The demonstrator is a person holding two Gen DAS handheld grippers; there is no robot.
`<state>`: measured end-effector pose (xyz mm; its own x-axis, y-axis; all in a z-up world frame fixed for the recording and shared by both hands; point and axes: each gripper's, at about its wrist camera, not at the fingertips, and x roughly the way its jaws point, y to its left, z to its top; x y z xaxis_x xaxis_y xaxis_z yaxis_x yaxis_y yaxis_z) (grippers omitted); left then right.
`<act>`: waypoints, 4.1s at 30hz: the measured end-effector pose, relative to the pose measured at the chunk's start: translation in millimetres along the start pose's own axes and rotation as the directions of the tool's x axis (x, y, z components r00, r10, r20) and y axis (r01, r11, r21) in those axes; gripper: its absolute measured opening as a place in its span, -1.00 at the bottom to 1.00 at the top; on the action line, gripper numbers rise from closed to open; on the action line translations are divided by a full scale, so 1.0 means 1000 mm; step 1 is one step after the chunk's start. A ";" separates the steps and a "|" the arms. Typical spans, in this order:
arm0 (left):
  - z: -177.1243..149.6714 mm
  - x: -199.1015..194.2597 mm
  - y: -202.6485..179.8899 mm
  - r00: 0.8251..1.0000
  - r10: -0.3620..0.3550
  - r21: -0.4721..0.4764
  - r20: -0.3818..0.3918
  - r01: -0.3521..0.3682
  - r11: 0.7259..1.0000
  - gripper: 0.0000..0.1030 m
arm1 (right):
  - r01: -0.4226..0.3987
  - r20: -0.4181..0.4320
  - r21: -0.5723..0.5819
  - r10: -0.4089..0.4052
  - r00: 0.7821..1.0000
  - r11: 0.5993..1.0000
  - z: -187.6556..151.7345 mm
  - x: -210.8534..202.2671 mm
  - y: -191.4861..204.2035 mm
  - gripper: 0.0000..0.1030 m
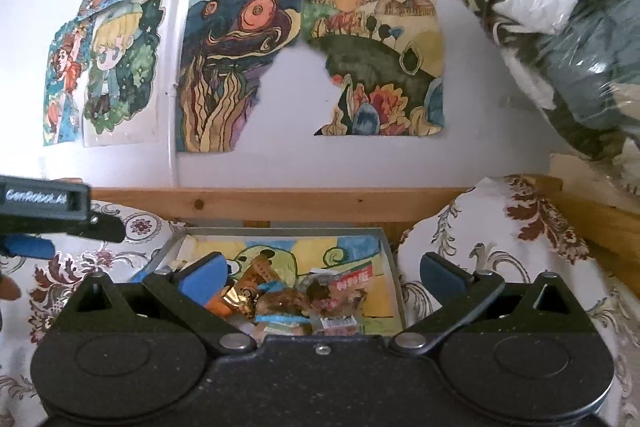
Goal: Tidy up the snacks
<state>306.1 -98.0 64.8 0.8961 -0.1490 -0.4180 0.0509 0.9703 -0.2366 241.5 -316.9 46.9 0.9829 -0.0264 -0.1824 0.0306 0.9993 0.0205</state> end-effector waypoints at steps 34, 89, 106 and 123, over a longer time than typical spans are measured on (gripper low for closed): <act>-0.096 -0.117 0.062 0.998 0.069 0.051 0.002 -0.069 0.996 0.99 | -0.028 -0.077 0.069 0.034 0.996 0.997 -0.049 -0.156 0.038 0.99; -0.160 -0.225 0.089 0.987 0.159 0.171 0.031 -0.162 0.972 0.99 | 0.008 -0.251 0.064 0.009 0.968 0.998 -0.086 -0.223 0.076 0.99; -0.161 -0.220 0.096 0.985 0.173 0.145 0.008 -0.172 0.974 0.99 | -0.013 -0.271 0.036 0.022 0.962 0.999 -0.090 -0.222 0.080 0.99; -0.161 -0.220 0.096 0.985 0.173 0.143 0.007 -0.172 0.975 0.99 | -0.013 -0.272 0.036 0.022 0.962 0.999 -0.090 -0.221 0.081 0.99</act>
<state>42.6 -2.6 -6.8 0.8945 0.0223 -0.4464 -0.0413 0.9986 -0.0329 10.1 -227.8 0.6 0.8966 0.0034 -0.4429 0.0248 0.9980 0.0579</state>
